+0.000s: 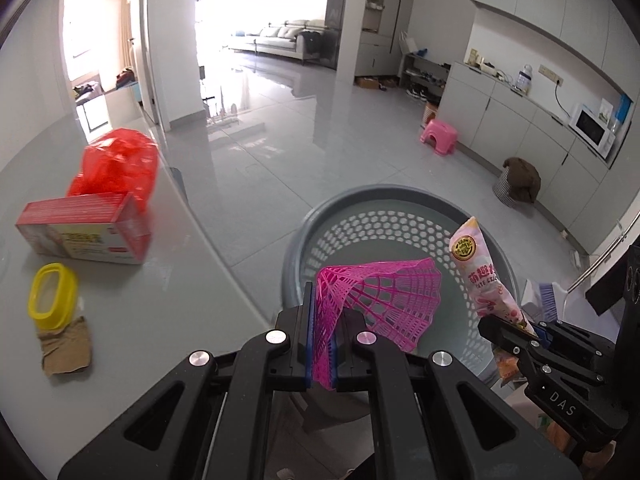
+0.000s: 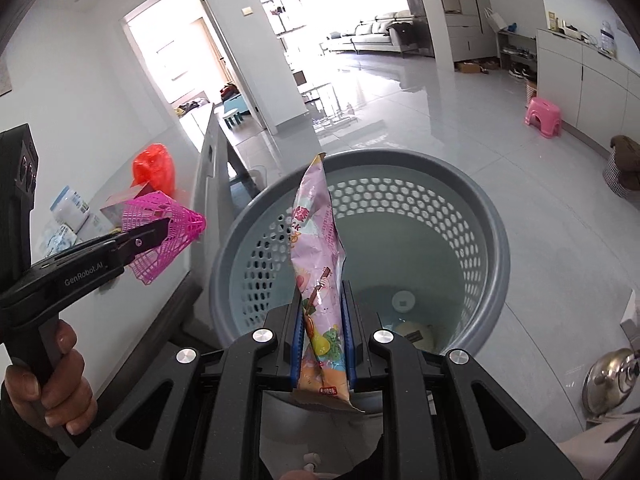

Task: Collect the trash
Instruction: 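Carry the shuttlecock and wrapper over the grey basket with both tools, then open both tools to drop the shuttlecock and wrapper into the basket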

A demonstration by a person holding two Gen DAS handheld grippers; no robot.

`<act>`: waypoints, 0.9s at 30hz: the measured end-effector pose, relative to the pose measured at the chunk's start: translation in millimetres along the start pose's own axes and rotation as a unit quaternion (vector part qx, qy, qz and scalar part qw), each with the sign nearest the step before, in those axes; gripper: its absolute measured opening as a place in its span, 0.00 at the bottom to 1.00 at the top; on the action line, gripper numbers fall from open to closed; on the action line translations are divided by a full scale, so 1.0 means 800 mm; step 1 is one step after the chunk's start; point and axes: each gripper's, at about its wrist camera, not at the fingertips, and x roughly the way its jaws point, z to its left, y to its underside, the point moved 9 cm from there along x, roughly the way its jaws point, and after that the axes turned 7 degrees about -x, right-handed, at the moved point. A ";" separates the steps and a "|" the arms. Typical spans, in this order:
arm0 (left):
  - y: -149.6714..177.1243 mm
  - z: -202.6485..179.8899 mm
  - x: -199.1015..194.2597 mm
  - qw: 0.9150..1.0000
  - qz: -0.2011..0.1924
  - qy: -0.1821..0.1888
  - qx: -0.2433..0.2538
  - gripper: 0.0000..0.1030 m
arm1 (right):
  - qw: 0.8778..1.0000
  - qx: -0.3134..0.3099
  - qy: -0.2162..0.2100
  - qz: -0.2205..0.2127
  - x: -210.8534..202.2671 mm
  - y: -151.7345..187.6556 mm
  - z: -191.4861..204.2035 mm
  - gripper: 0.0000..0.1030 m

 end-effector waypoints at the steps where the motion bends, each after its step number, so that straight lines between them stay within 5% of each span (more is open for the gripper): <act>1: 0.000 -0.004 0.004 1.000 0.004 0.002 0.001 0.06 | 1.000 0.003 0.001 0.001 0.000 0.002 -0.006 0.15; 19: 0.006 -0.028 0.053 0.999 0.043 -0.008 0.023 0.10 | 0.999 0.043 -0.002 0.006 0.020 0.000 -0.044 0.20; 22: 0.005 -0.025 0.052 0.999 0.038 -0.015 0.024 0.31 | 0.999 0.046 0.007 -0.002 0.015 0.001 -0.048 0.36; 24: 0.004 -0.023 0.048 0.999 0.030 -0.020 0.022 0.59 | 0.999 0.045 0.007 -0.010 0.010 -0.002 -0.048 0.45; 27: 0.003 -0.020 0.042 0.999 0.020 -0.028 0.023 0.63 | 0.999 0.042 0.010 -0.014 0.008 -0.003 -0.047 0.48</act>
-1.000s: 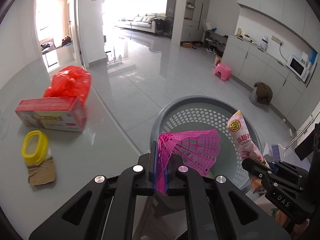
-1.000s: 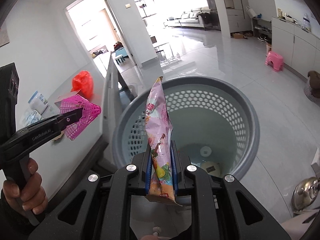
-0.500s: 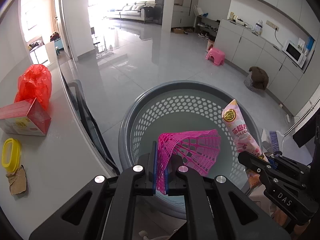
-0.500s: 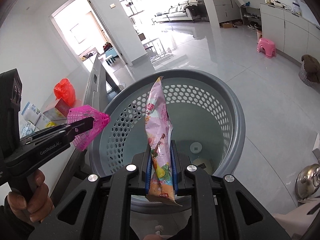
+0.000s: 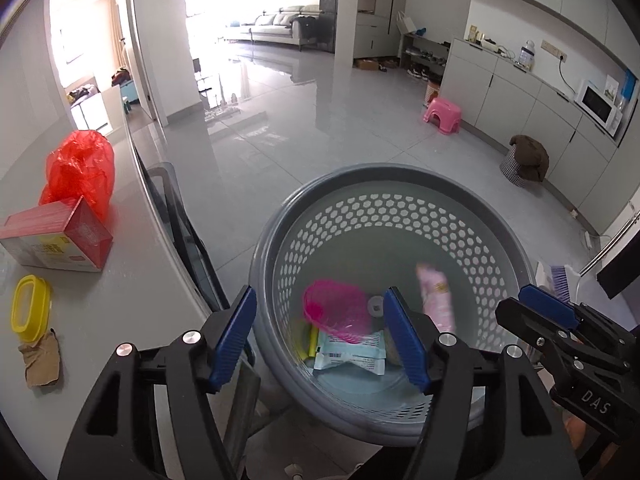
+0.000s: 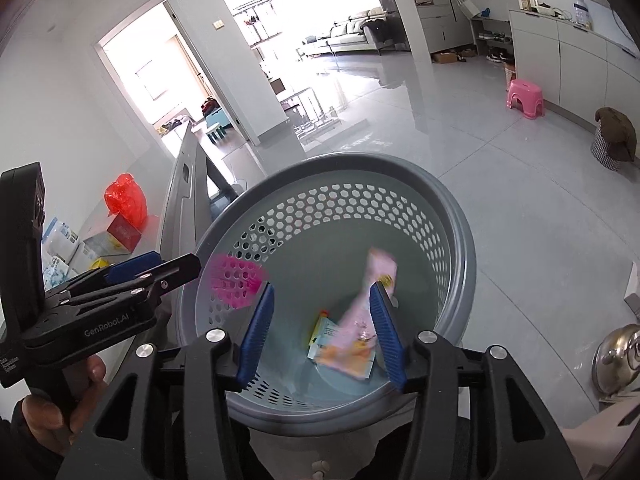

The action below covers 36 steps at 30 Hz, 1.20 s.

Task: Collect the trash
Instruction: 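Open both tools to drop the shuttlecock and wrapper into the basket, then swing both open tools back toward the table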

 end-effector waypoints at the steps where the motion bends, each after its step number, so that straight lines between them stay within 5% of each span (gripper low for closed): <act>1: 0.000 0.001 -0.001 1.000 0.001 -0.002 -0.001 0.64 | 1.000 0.000 0.000 -0.002 -0.001 0.000 0.000 0.50; 6: 0.000 0.010 -0.009 1.000 -0.008 -0.012 -0.011 0.77 | 1.000 0.002 0.004 -0.010 -0.007 0.000 0.001 0.62; 14: 0.005 0.031 -0.028 0.999 -0.023 -0.035 -0.024 0.82 | 1.000 -0.001 0.013 -0.014 -0.017 0.006 0.009 0.72; 36: 0.033 0.116 -0.104 0.990 -0.063 -0.101 -0.075 0.91 | 0.997 -0.047 0.032 -0.047 -0.042 0.020 0.089 0.80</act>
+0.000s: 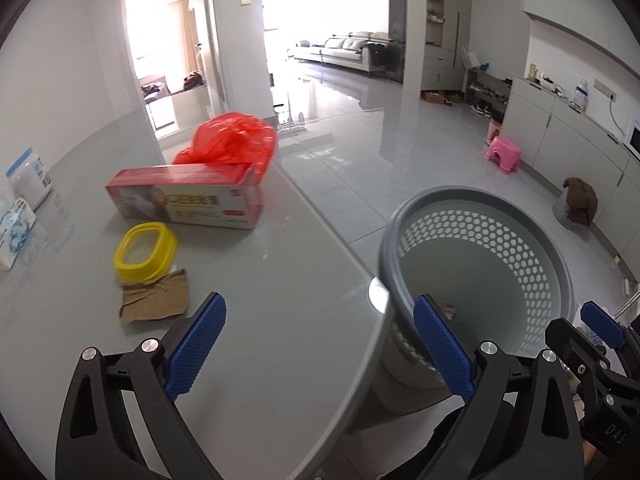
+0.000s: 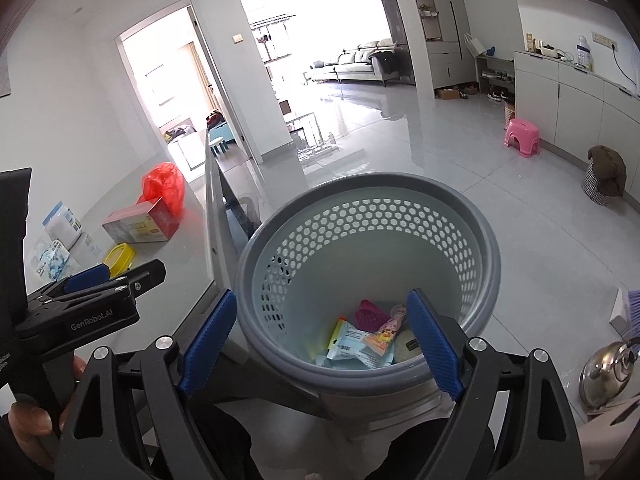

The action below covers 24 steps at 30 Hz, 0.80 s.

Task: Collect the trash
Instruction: 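Swing both open tools back toward the table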

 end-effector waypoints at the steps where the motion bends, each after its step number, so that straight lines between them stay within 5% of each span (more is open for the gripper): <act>1: 0.002 0.007 -0.001 1.000 -0.001 -0.004 -0.003 0.91 | 1.000 -0.006 0.001 0.000 0.001 0.000 0.007 0.80; 11: 0.017 0.122 -0.019 0.997 -0.003 -0.064 -0.044 0.92 | 0.997 -0.056 -0.054 0.021 0.032 0.006 0.107 0.83; 24: 0.037 0.317 -0.029 0.979 -0.004 -0.165 -0.122 0.92 | 0.986 -0.122 -0.108 0.047 0.077 -0.010 0.261 0.83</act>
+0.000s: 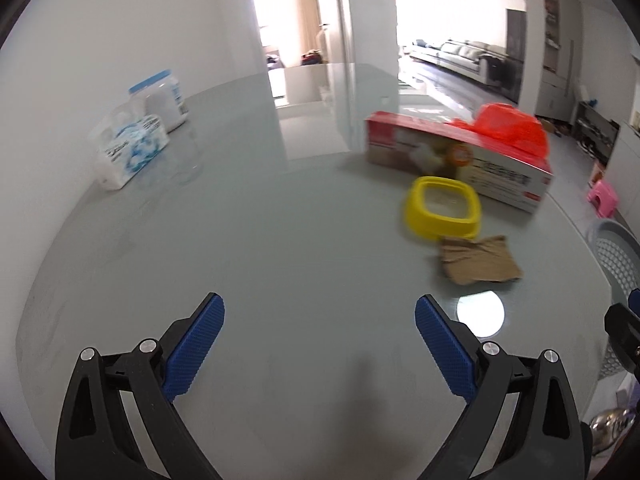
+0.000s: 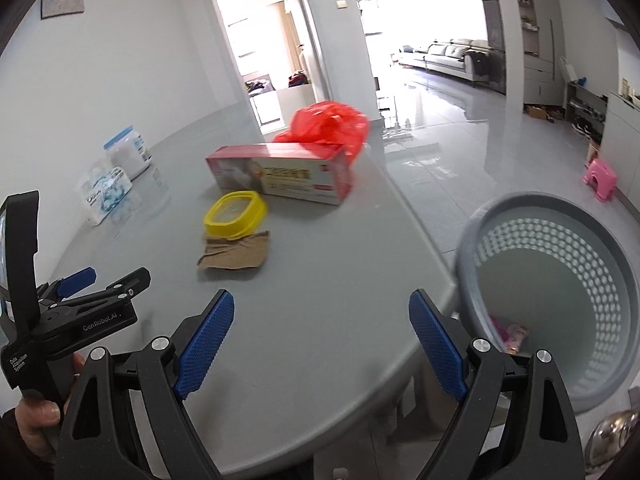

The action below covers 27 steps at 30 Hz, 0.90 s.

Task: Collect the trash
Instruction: 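Swing both open tools back toward the table, then close the right tool on the brown cardboard scrap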

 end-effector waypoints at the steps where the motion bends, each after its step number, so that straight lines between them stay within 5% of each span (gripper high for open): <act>1: -0.001 0.009 0.003 1.000 0.001 -0.003 -0.006 0.92 | 1.000 -0.004 -0.002 0.007 0.008 -0.002 0.008 0.83; 10: -0.021 0.064 0.023 0.999 0.000 -0.012 -0.038 0.92 | 0.998 -0.006 -0.020 0.061 0.071 -0.016 0.064 0.83; 27: -0.026 0.083 0.034 0.998 -0.002 0.014 -0.059 0.92 | 0.994 -0.023 0.042 0.098 0.124 -0.034 0.090 0.83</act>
